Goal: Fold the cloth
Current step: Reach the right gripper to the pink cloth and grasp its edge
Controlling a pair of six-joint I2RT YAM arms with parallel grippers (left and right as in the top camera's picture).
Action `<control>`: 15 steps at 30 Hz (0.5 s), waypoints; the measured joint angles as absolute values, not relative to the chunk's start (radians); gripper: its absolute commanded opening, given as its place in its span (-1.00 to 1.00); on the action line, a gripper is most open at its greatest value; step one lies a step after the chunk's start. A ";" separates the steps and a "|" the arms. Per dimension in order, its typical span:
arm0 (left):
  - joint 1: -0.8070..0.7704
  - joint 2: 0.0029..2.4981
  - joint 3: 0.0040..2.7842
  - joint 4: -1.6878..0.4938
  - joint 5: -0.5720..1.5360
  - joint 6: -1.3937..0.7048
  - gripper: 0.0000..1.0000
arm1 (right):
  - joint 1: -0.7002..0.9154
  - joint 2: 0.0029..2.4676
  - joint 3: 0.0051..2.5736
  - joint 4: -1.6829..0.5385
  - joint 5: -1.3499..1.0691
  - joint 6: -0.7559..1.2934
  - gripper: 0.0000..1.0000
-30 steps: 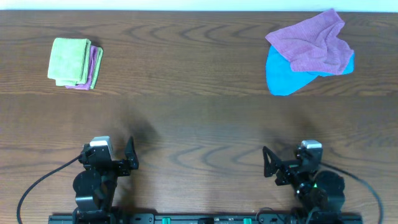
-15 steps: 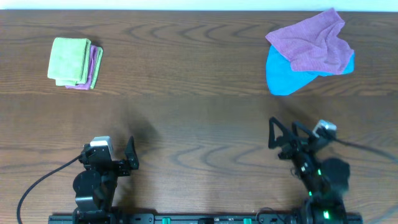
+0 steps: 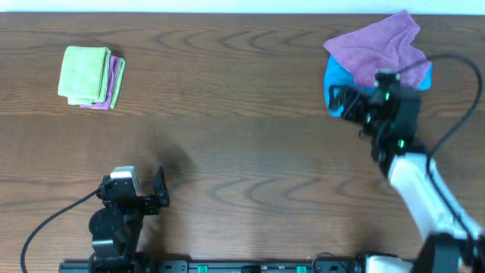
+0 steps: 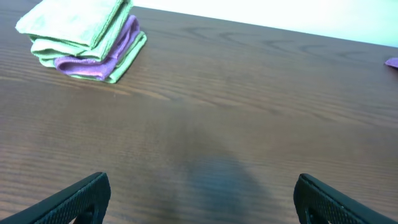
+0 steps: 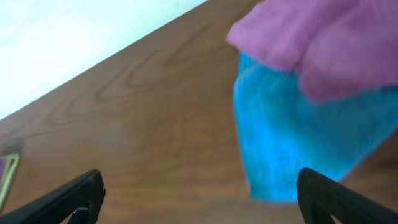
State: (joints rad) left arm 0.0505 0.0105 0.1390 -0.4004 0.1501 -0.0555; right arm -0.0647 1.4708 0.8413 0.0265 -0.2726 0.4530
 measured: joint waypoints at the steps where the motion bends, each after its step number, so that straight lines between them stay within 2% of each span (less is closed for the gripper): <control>1: 0.051 0.010 0.139 -0.400 0.150 -0.056 0.91 | -0.076 1.507 0.879 0.012 -0.271 0.439 0.98; 7: 0.051 0.010 0.139 -0.400 0.150 -0.056 0.91 | -0.137 1.705 1.105 -0.093 -0.227 0.385 0.98; 15: 0.051 0.010 0.139 -0.400 0.150 -0.056 0.91 | -0.154 1.903 1.275 -0.193 -0.119 0.326 0.99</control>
State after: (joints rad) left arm 0.0505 0.0101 0.1390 -0.4000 0.1505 -0.0555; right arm -0.1539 1.9026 1.2751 -0.1928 -0.1188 0.3264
